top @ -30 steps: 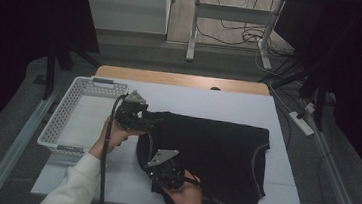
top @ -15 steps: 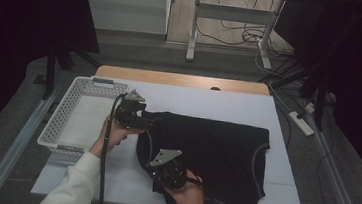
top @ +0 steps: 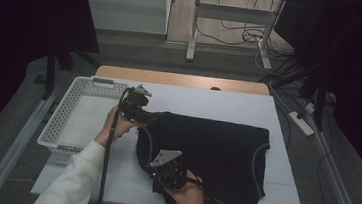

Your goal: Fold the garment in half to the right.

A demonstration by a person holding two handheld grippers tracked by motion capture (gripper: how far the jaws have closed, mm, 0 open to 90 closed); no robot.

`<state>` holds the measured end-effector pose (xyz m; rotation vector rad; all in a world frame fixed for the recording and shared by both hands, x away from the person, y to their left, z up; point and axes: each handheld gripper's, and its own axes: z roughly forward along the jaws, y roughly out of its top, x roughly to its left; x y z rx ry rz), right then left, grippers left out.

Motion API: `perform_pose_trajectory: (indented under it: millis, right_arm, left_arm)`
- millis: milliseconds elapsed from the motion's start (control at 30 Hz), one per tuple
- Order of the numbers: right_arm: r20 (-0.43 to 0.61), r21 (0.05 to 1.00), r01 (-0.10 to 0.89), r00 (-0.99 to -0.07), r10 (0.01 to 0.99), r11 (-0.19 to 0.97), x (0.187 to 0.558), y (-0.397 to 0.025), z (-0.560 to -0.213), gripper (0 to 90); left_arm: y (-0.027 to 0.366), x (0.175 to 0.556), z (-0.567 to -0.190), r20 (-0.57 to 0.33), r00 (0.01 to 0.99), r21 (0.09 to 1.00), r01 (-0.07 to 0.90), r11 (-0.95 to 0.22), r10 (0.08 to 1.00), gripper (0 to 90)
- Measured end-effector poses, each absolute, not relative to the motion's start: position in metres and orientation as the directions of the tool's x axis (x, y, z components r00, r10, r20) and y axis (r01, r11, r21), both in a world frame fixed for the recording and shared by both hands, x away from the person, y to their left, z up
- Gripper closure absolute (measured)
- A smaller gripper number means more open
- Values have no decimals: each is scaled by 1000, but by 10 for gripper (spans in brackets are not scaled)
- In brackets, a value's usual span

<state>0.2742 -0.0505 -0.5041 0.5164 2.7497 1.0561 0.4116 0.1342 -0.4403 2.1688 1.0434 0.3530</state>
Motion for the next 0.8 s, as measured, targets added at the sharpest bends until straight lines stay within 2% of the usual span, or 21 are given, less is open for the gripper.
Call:
perform_pose_trajectory:
  millis: [800]
  right_arm:
    - [-13, 662, 268, -929, 369, 700, 274, -49, -508, 781]
  left_arm:
    - [123, 466, -466, -11, 609, 558, 662, -501, 793, 159]
